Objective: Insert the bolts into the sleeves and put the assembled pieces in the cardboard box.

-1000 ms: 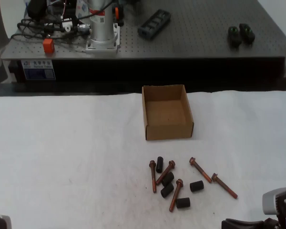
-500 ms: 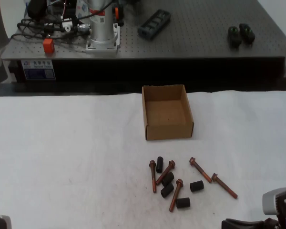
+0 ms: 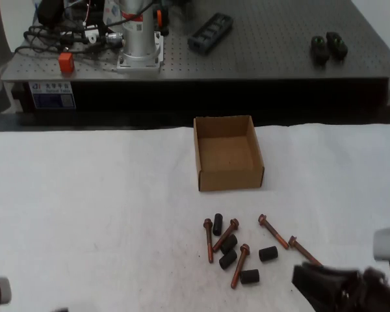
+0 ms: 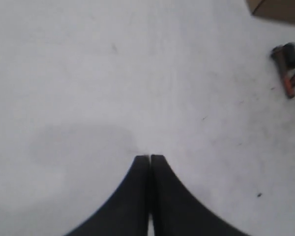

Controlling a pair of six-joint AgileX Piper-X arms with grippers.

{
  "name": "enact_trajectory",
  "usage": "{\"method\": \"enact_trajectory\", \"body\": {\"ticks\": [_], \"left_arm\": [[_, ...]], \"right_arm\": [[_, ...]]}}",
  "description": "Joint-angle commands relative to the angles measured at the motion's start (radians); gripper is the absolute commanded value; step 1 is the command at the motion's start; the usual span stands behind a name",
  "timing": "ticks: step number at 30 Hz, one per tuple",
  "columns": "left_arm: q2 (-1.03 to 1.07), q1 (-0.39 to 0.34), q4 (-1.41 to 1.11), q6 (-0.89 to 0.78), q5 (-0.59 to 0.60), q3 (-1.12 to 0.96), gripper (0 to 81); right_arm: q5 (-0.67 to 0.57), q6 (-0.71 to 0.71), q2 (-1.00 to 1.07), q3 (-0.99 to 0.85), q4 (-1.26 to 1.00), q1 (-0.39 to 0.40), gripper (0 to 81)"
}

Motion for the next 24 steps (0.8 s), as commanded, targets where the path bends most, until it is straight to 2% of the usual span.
{"method": "enact_trajectory", "body": {"ticks": [1,4,10,12,15,18,24], "left_arm": [[-0.008,-0.001,-0.123,-0.021,0.006,-0.002,0.9],[-0.008,-0.001,-0.157,-0.013,0.006,-0.002,8.1],[-0.008,-0.001,-0.142,-0.013,0.006,-0.002,32.8],[-0.008,-0.001,-0.142,-0.013,0.006,-0.002,37.3],[-0.008,-0.001,-0.142,-0.013,0.021,-0.002,37.8],[-0.008,-0.001,-0.139,-0.013,0.022,-0.002,37.8],[-0.008,-0.001,-0.139,-0.013,0.022,-0.002,37.8]], "right_arm": [[-0.010,-0.060,0.092,-0.110,0.033,0.003,28.5],[0.022,-0.173,0.281,-0.264,0.198,-0.015,28.6],[0.150,-0.417,0.717,-0.575,0.550,-0.091,28.6],[0.196,-0.465,0.846,-0.664,0.631,-0.126,28.6],[0.246,-0.536,0.980,-0.772,0.716,-0.187,28.6],[0.246,-0.587,1.059,-0.827,0.741,-0.235,28.6],[0.251,-0.655,1.114,-0.849,0.707,-0.259,28.6]]}}
